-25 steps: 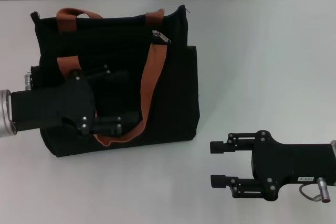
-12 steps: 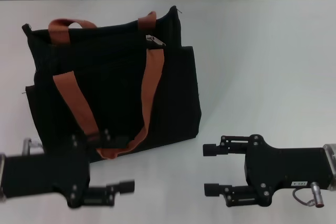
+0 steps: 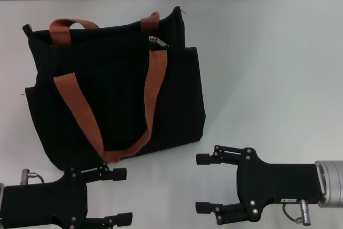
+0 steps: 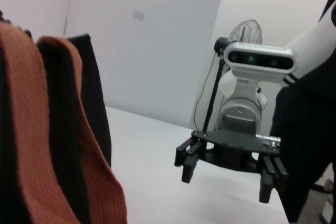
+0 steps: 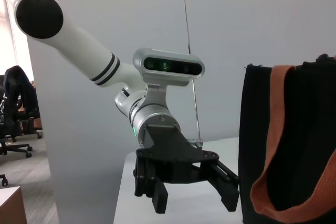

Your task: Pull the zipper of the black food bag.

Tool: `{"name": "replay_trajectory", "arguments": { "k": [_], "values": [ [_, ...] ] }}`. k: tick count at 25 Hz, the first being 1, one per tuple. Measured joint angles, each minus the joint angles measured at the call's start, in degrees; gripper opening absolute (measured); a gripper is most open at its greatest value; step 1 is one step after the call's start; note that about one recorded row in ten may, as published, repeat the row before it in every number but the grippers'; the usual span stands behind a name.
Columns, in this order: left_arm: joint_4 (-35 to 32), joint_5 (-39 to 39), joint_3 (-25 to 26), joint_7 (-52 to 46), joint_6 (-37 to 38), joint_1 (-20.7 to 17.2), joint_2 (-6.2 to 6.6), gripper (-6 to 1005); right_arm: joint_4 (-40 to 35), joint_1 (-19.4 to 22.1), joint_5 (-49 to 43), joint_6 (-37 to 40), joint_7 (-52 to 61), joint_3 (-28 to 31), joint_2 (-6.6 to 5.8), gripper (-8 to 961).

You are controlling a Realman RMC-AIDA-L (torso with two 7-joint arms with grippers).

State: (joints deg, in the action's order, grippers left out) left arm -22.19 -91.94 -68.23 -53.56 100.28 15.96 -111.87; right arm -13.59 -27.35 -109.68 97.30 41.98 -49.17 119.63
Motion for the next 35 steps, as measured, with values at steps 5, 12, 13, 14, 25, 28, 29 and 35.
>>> {"name": "replay_trajectory", "arguments": {
  "k": [5,12,13,14,25,28,29,35],
  "values": [
    [-0.1,-0.3,-0.2,0.0,0.0,0.5,-0.23,813,0.2,-0.2,0.0,-0.4,-0.1,0.0,0.00,824],
    [-0.1,-0.3,0.1,0.0,0.5,0.8,-0.36,813,0.2,-0.2,0.0,-0.8,-0.1,0.0,-0.02,825],
    [-0.1,-0.3,0.1,0.0,0.5,0.8,-0.36,813,0.2,-0.2,0.0,-0.8,-0.1,0.0,-0.02,825],
    [-0.1,-0.3,0.1,0.0,0.5,0.8,-0.36,813,0.2,-0.2,0.0,-0.8,-0.1,0.0,-0.02,825],
    [-0.4,0.2,1.5,-0.5,1.4,1.4,0.18,813,0.1,-0.4,0.0,-0.8,-0.1,0.3,-0.09,824],
    [-0.4,0.2,2.7,-0.5,1.4,1.5,0.33,813,0.0,-0.4,0.0,-0.8,-0.2,0.4,-0.10,824],
    [-0.4,0.2,2.9,-0.5,1.4,1.5,0.35,813,0.1,-0.4,0.0,-0.8,-0.2,0.4,-0.10,824],
    [-0.5,0.2,2.9,-0.6,2.0,1.6,0.51,813,0.0,-0.4,0.0,-0.8,-0.2,0.5,-0.10,826]
  ]
}}
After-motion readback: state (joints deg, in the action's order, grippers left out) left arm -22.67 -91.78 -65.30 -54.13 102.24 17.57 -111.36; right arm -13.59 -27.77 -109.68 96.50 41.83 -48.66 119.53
